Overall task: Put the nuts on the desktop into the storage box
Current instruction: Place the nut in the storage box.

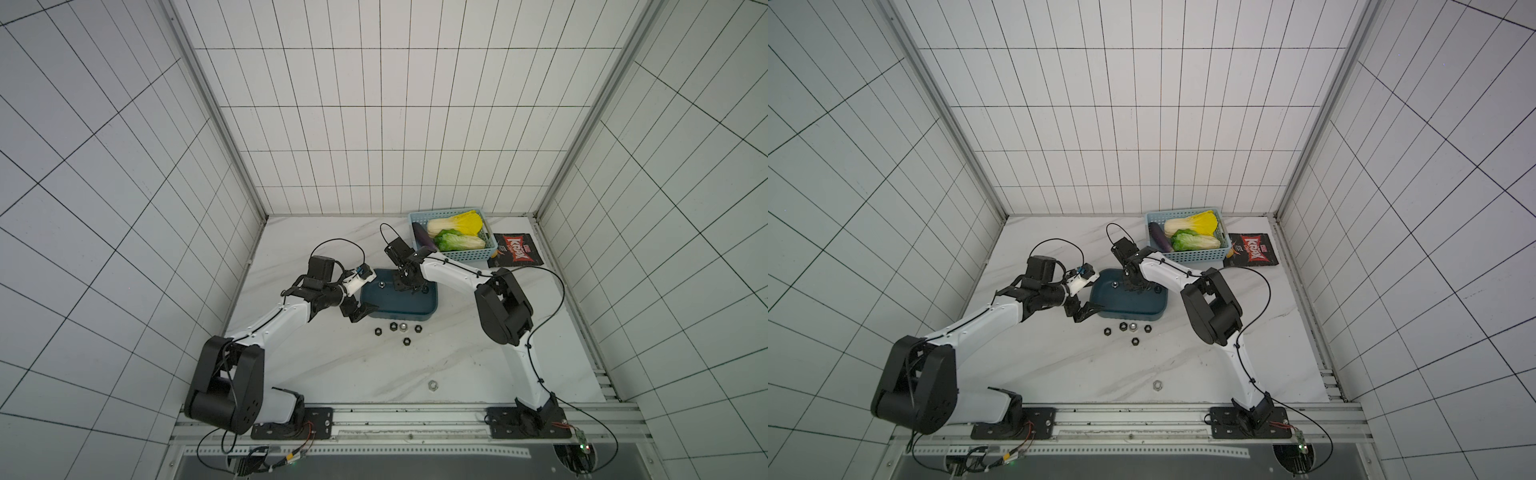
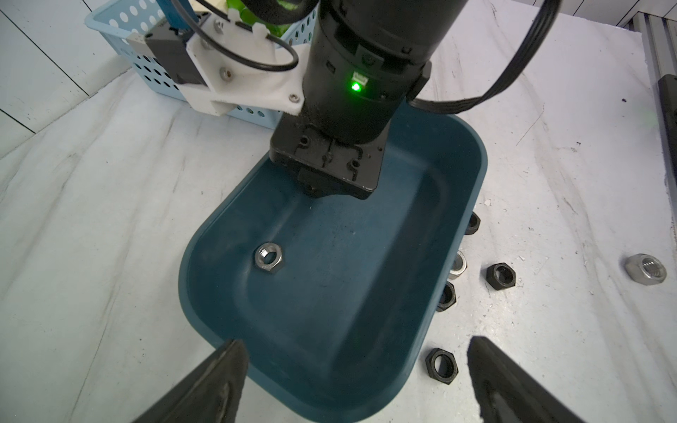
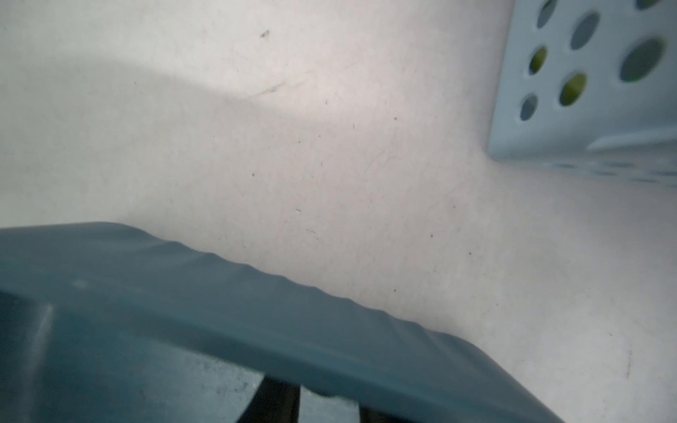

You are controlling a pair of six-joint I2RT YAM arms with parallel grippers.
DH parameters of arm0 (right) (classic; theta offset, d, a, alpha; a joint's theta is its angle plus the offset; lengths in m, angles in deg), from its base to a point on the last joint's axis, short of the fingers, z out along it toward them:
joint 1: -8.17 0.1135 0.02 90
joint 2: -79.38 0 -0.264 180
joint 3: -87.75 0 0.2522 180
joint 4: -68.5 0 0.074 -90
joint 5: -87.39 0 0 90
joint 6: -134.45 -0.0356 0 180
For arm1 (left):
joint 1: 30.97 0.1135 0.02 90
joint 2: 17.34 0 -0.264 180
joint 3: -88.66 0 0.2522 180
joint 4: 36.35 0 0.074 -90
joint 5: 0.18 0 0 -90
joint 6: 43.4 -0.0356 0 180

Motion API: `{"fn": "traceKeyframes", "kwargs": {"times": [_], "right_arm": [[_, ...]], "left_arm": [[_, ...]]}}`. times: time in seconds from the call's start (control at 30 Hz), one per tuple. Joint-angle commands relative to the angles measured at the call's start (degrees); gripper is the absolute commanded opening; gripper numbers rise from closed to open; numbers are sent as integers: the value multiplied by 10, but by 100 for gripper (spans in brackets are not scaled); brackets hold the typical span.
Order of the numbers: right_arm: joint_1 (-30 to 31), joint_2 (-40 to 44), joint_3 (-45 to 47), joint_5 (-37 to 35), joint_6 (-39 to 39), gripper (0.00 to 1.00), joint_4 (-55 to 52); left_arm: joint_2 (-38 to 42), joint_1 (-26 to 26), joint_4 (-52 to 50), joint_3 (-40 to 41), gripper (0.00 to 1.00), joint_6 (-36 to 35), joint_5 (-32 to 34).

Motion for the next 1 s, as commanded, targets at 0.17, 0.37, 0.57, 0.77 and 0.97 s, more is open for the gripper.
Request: {"fn": "traceKeyframes", "kwargs": {"times": [0.17,0.37,0.57,0.77,0.97], "right_arm": [[-6,5,-22,-6,-8,40,-11],[-6,44,-24,8,-8,41,-16],[-5,101,-16,39,-13,42,-19],[2,187,24,47,-16,47,-19],[4,285,97,59,-14,54,-27]], "left_arm": [[11,2,-1,2,97,-10,-6],[25,5,-35,5,97,-26,0],[32,5,-74,-5,97,-36,-15],[41,5,-135,-37,98,-35,-24],[61,4,-209,-64,98,-49,-76]]}}
